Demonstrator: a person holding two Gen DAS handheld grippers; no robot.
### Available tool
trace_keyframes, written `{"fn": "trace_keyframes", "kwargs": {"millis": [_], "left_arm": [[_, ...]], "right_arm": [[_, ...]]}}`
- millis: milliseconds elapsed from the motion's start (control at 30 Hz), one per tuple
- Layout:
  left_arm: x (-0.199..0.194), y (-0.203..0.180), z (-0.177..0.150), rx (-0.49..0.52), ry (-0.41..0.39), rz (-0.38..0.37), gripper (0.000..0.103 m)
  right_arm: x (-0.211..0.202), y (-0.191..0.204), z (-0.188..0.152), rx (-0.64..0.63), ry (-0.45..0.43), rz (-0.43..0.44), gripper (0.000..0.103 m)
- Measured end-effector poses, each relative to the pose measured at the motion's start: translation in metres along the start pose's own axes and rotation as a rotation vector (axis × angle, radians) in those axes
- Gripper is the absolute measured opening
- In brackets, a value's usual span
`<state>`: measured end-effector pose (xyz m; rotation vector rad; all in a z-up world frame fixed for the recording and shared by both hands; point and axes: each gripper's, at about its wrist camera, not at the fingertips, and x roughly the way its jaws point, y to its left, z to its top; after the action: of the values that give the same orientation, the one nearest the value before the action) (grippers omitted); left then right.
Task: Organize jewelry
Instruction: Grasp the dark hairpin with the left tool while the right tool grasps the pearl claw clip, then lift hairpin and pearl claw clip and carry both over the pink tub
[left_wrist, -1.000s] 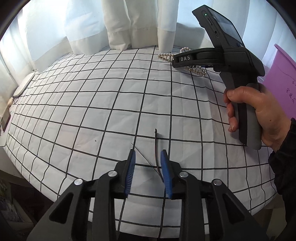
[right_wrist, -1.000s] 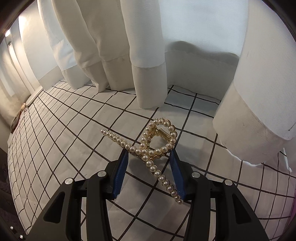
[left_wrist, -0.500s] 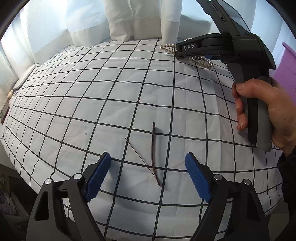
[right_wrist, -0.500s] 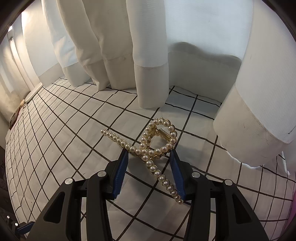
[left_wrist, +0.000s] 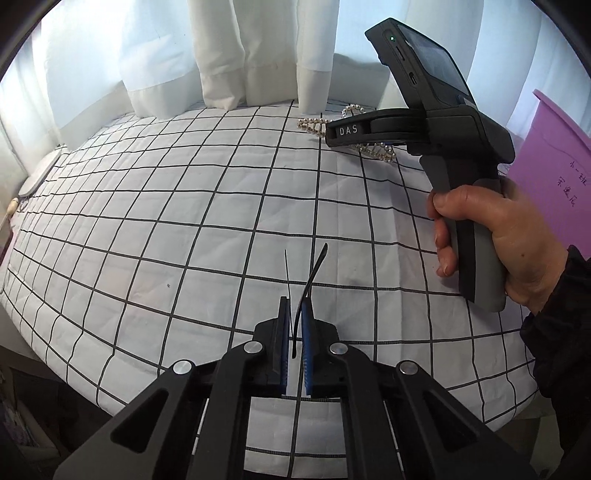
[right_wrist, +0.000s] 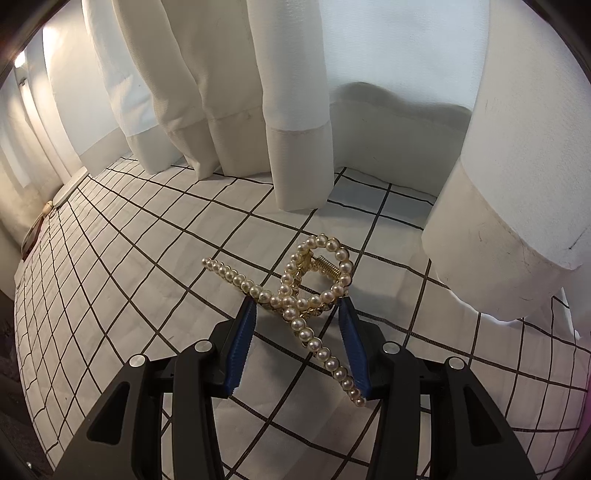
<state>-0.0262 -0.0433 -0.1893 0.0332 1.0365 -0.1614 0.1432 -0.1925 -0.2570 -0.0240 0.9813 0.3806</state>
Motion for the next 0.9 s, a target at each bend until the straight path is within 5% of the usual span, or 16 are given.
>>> {"fn": "trace_keyframes", "kwargs": {"millis": [400, 533, 900], "left_arm": [[-0.015, 0.011, 0.015, -0.003, -0.052, 0.015, 0.006], [-0.020, 0.015, 0.020, -0.004, -0.071, 0.017, 0.006], [-0.021, 0.024, 0.019, -0.001, -0.070, 0.017, 0.007]], "right_arm": [[-0.037, -0.006, -0.015, 0.068, -0.063, 0.015, 0.044], [-0.044, -0.006, -0.017, 0.083, -0.069, 0.006, 0.015], [-0.035, -0.011, -0.022, 0.120, -0.068, -0.006, 0.014]]}}
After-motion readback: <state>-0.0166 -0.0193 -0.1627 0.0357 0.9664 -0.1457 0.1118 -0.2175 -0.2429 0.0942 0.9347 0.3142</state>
